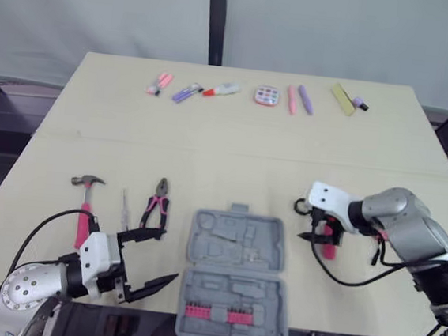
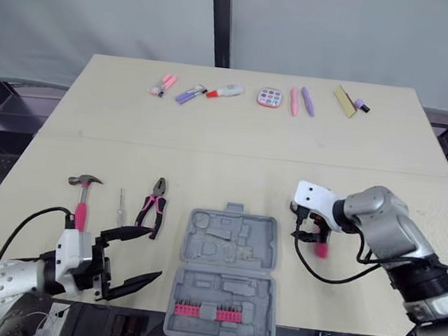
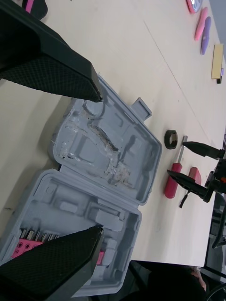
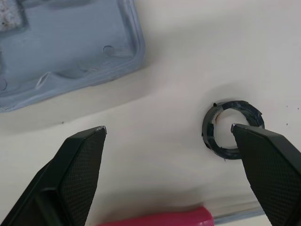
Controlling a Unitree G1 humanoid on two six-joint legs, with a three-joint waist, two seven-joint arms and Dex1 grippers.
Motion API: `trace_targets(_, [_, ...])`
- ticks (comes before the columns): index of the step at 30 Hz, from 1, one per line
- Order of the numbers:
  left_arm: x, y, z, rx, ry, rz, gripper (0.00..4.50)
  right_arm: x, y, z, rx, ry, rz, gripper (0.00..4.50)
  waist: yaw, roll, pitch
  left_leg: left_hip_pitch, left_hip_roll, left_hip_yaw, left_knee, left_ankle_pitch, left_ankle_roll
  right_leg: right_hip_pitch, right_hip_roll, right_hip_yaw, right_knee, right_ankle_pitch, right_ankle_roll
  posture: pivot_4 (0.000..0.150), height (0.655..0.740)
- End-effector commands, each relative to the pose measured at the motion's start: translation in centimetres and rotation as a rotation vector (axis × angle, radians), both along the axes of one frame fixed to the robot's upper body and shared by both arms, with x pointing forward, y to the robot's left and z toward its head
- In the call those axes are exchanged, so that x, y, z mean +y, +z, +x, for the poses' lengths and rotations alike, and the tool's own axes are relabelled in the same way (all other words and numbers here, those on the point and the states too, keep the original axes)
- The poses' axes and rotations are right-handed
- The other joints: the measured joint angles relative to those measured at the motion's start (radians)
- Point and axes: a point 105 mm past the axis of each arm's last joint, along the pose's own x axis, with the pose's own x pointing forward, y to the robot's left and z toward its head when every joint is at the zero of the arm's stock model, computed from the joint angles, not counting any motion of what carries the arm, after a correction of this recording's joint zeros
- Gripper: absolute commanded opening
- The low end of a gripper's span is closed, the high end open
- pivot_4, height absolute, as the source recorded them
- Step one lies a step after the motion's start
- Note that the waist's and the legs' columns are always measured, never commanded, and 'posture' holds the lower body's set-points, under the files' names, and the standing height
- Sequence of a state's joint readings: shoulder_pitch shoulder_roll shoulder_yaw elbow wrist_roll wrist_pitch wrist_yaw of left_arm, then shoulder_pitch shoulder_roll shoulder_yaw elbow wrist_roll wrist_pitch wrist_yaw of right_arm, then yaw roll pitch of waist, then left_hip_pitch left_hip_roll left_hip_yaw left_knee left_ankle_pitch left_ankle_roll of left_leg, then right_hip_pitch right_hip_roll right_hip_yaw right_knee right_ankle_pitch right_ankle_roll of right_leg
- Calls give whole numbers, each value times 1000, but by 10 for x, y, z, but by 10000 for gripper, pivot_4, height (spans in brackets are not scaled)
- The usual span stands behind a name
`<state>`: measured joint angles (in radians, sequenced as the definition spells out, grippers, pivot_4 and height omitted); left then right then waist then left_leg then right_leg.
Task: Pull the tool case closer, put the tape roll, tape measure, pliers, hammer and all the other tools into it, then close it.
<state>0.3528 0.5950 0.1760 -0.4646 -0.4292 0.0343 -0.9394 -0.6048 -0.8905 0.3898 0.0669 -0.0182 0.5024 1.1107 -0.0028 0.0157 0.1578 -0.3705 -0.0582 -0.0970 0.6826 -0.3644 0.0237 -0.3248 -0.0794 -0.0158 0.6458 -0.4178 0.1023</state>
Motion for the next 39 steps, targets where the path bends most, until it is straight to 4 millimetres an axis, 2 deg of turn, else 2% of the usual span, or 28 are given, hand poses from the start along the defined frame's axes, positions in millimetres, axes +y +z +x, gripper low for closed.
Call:
trace_targets(1, [-6, 6, -4, -27, -24, 9, 44873, 1, 4, 5, -9, 6, 5, 45000, 0, 0, 0, 0, 0, 0, 0, 0, 0, 0, 0, 0, 0, 0, 0, 1500, 7134])
trace_targets(21, [2, 1, -6, -19, 3, 35, 44873, 6, -11, 24, 11, -66, 54, 45000, -1, 0, 0, 0, 0, 0, 0, 0, 0, -1, 0, 0, 1, 0, 0, 1500, 7134])
trace_targets(25, [3, 1, -6, -19, 5, 37, 45000, 5, -12, 24, 16, -76, 51, 32405, -1, 0, 0, 0, 0, 0, 0, 0, 0, -1, 0, 0, 1, 0, 0, 1500, 7134])
trace_targets(31, [2, 2, -5, -19, 5, 34, 45000, 2, -14, 24, 18, -92, 46, 345, -1, 0, 0, 0, 0, 0, 0, 0, 0, -1, 0, 0, 1, 0, 0, 1500, 7134])
trace_targets(35, [2, 3, -5, -18, 6, 24, 45000, 1, -14, 24, 16, -95, 47, 345, -1, 0, 0, 0, 0, 0, 0, 0, 0, -1, 0, 0, 1, 0, 0, 1500, 7134])
trace_targets(39, [0, 6, -2, -6, 7, -1, 45000, -1, -2, 26, -23, -109, 79, 345, -1, 0, 0, 0, 0, 0, 0, 0, 0, -1, 0, 0, 1, 0, 0, 1500, 7134])
